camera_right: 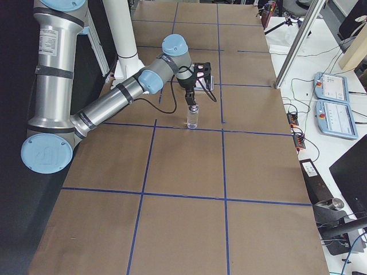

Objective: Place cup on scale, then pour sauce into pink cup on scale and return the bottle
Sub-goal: 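Reach the right gripper to the glass sauce bottle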

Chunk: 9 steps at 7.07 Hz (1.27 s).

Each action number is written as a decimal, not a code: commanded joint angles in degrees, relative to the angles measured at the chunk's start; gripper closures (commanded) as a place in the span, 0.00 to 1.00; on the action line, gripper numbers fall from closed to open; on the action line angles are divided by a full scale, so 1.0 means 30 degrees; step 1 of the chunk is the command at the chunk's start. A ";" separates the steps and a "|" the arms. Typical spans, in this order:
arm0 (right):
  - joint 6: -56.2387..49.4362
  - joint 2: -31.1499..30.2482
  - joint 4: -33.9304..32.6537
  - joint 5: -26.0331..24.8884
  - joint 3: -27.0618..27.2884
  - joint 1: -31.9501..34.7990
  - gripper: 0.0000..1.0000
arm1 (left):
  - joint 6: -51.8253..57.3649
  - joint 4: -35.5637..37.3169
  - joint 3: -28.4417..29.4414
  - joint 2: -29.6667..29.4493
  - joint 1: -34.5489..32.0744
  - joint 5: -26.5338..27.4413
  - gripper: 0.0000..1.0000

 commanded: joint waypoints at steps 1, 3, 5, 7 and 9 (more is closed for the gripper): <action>0.3514 -0.0365 0.0000 -0.5838 0.1865 -0.5707 0.00 | 0.0053 0.0289 0.0258 0.1048 -0.0530 -0.0299 0.00; 0.5657 -0.1704 0.1888 -1.1730 0.1931 -1.0634 0.00 | 0.0053 0.0612 0.0110 0.1049 -0.0559 -0.0300 0.00; 0.6804 -0.3327 0.5203 -1.8325 -0.0075 -1.4831 0.00 | 0.0023 0.0671 -0.0125 0.1020 -0.0530 -0.0358 0.00; 0.6344 -0.3152 1.1893 -2.1216 -0.5455 -1.5666 0.00 | -0.0006 0.0671 -0.0389 0.1020 -0.0560 -0.0358 0.00; 0.6194 -0.1900 1.3356 -2.2915 -0.8283 -1.5958 0.00 | -0.0064 0.0671 -0.0595 0.1020 -0.0530 -0.0680 0.00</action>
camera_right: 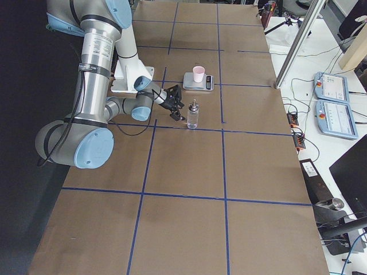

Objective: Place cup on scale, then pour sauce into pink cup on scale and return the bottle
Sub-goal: 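Reach the right gripper to the glass sauce bottle, then grasp the glass sauce bottle with the right gripper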

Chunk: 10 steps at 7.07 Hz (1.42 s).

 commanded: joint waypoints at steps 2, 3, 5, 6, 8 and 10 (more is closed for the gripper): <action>-0.0079 0.1915 0.1170 -0.1296 -0.2994 -0.0223 0.00 | -0.0033 0.0000 -0.0109 0.0000 0.0014 -0.0143 0.00; -0.0079 0.1917 0.1170 -0.1499 -0.3201 -0.0223 0.00 | -0.0033 0.0000 -0.0109 0.0000 0.0014 -0.0143 0.00; -0.0485 0.2005 0.1431 -0.1705 -0.3408 -0.0223 0.00 | -0.0033 -0.0029 -0.0109 0.0000 0.0014 -0.0143 0.00; -0.0895 0.2382 0.1463 -0.2084 -0.3408 -0.0165 0.00 | -0.0033 0.0000 -0.0109 0.0000 -0.0015 -0.0143 0.00; -0.0987 0.2444 0.1550 -0.2495 -0.3379 -0.0048 0.00 | -0.0033 -0.0029 -0.0109 0.0000 0.0014 -0.0143 0.00; -0.1745 0.2474 0.1580 -0.3169 -0.3408 0.0011 0.00 | -0.0033 -0.0029 -0.0109 0.0000 0.0014 -0.0143 0.00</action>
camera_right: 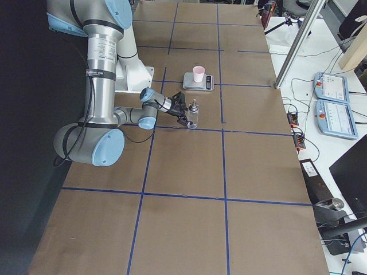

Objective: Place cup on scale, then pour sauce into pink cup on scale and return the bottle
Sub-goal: 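Grasp the glass sauce bottle with the right gripper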

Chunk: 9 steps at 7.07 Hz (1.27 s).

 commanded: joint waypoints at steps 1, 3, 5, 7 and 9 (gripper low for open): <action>-0.0419 0.0020 0.0032 -0.0463 -0.0024 0.0059 0.00 | 0.0000 -0.0001 0.0000 0.0000 0.0001 0.0000 0.00; -0.0709 0.0020 0.0002 -0.0552 -0.0024 0.0350 0.00 | 0.0000 -0.0001 0.0000 0.0000 0.0001 0.0000 0.00; -0.0800 0.0020 0.0002 -0.0552 -0.0053 0.0499 0.00 | 0.0000 -0.0001 0.0000 -0.0029 0.0001 0.0000 0.00; -0.0800 0.0079 0.0002 -0.0697 -0.0024 0.0528 0.00 | 0.0000 -0.0001 0.0000 0.0000 0.0001 0.0000 0.00; -0.0800 0.0225 0.0002 -0.0728 -0.0053 0.0499 0.01 | 0.0000 -0.0001 0.0000 0.0000 0.0001 0.0000 0.00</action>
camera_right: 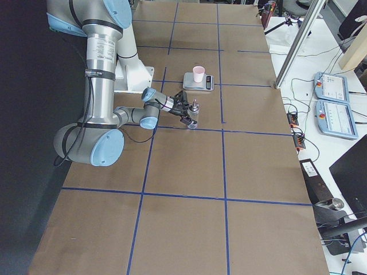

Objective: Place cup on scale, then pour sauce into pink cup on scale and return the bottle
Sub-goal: 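Grasp the glass sauce bottle with the right gripper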

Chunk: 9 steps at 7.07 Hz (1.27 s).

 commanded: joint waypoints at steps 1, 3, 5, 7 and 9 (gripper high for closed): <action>-0.0001 0.0065 0.0000 -0.0052 -0.0007 0.0008 0.07 | 0.0000 0.0000 0.0029 0.0001 0.0000 0.0000 0.00; 0.0028 -0.0023 0.0029 -0.0780 0.0022 0.0037 0.89 | -0.0029 0.0000 0.0029 0.0001 0.0029 0.0000 0.00; 0.0028 -0.0023 0.0029 -0.1516 0.0109 0.0037 1.00 | 0.0000 0.0000 0.0029 0.0001 0.0030 0.0000 0.00; -0.0465 0.0064 0.0029 -0.1488 0.0750 0.0037 1.00 | 0.0000 0.0000 0.0029 0.0001 0.0000 0.0000 0.00; -0.1845 0.0065 0.0029 -0.1547 0.1602 0.0356 1.00 | 0.0000 0.0000 0.0000 0.0001 0.0000 0.0000 0.00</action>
